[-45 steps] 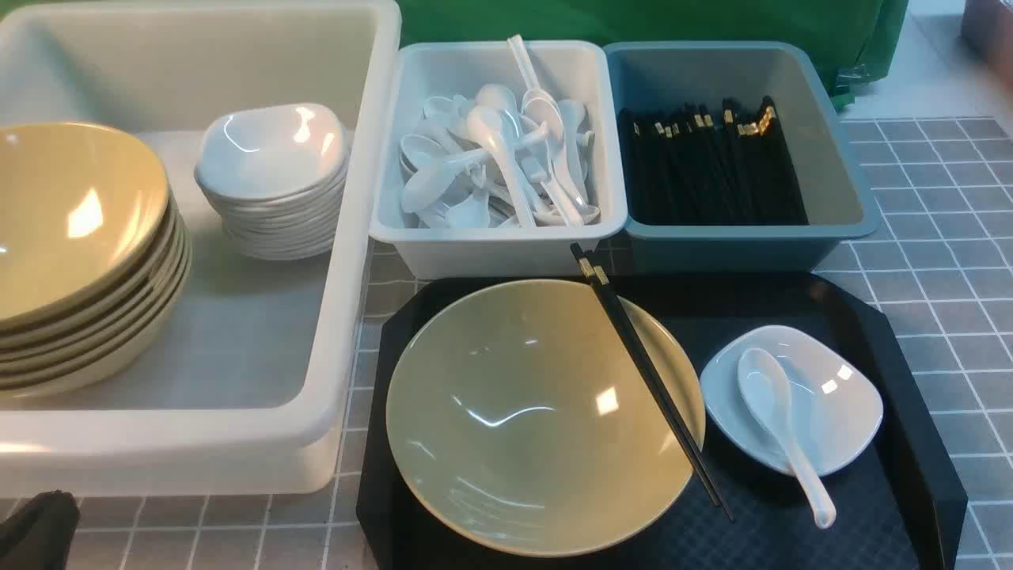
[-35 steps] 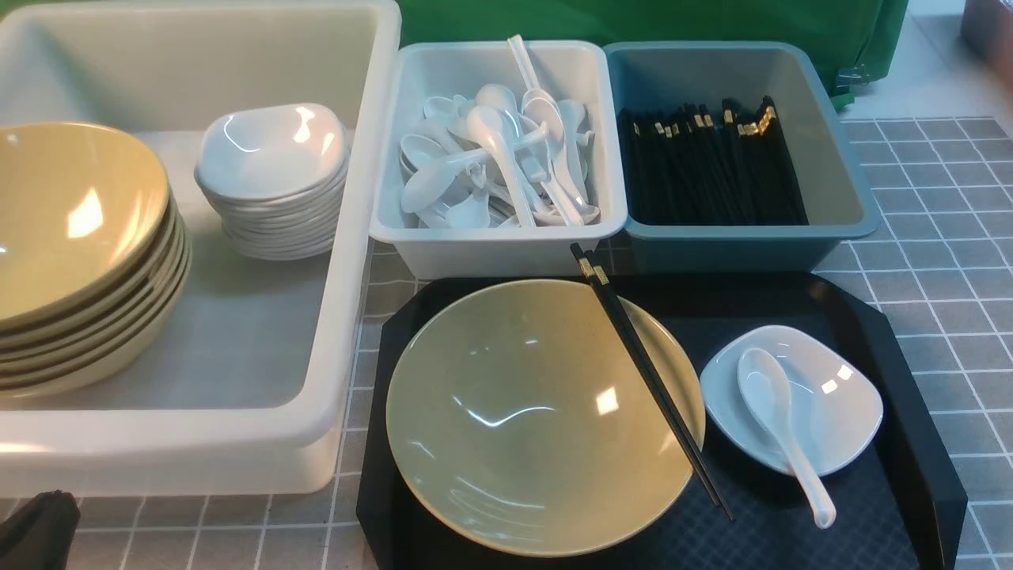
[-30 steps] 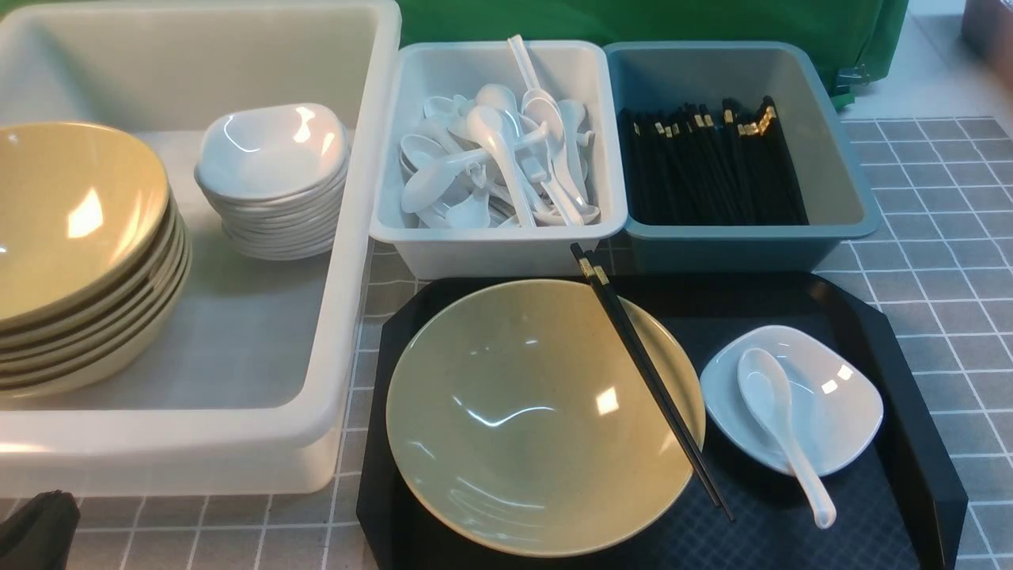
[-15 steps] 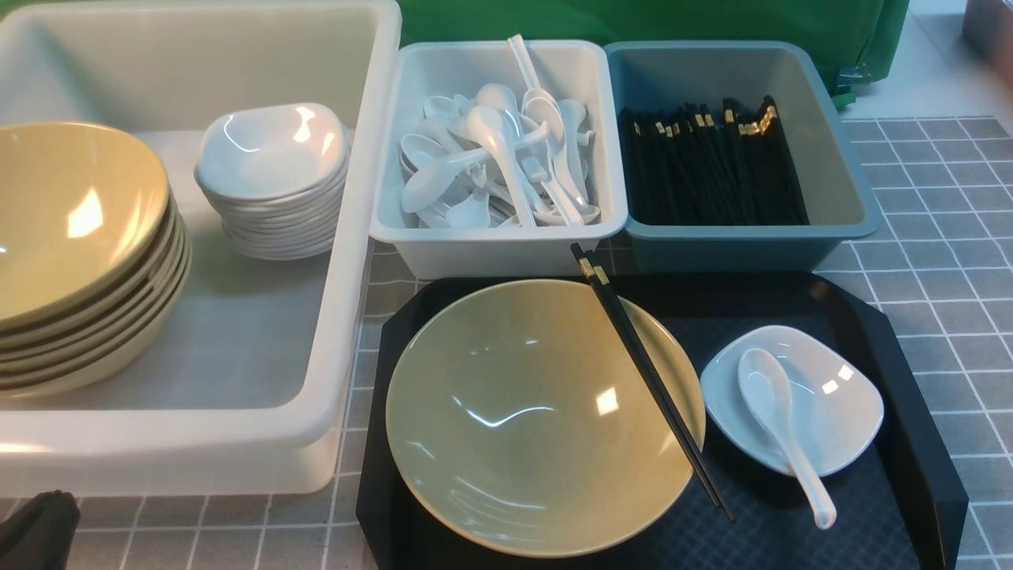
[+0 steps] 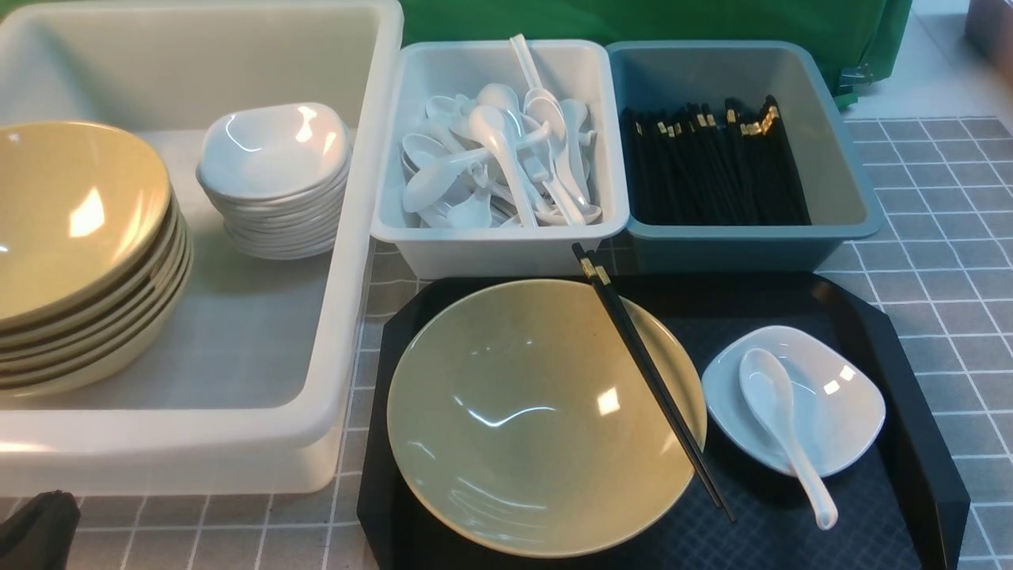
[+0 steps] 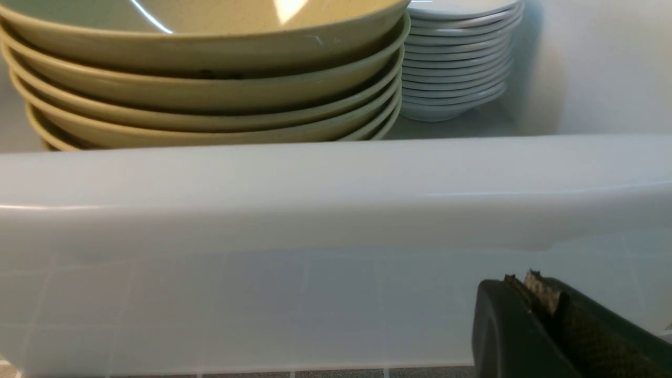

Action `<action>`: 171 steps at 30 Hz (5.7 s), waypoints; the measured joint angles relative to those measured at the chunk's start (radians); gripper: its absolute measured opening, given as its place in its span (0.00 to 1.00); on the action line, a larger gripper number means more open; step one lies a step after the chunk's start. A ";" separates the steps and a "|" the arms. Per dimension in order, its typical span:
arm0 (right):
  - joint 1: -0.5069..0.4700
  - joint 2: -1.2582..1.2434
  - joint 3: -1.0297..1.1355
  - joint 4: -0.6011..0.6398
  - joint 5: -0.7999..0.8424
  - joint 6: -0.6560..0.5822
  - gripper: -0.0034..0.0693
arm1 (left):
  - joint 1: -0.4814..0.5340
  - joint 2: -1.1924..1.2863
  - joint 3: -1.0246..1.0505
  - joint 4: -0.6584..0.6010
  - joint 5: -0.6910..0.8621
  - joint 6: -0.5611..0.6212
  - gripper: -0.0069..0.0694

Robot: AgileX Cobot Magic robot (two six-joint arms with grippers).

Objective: On grey table put chopsticks spoon bowls plates into blue grey white boxes.

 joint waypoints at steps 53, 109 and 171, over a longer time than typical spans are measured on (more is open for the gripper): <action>0.085 0.141 -0.283 0.461 0.151 0.062 0.18 | -0.001 0.176 -0.415 -0.764 0.085 0.166 0.08; 0.648 1.950 -1.666 0.064 0.891 -0.124 0.72 | -0.678 1.126 -0.891 0.097 0.596 0.093 0.08; 0.169 2.354 -2.374 0.230 0.499 -0.045 0.14 | -0.678 1.714 -1.497 -0.154 0.089 0.130 0.08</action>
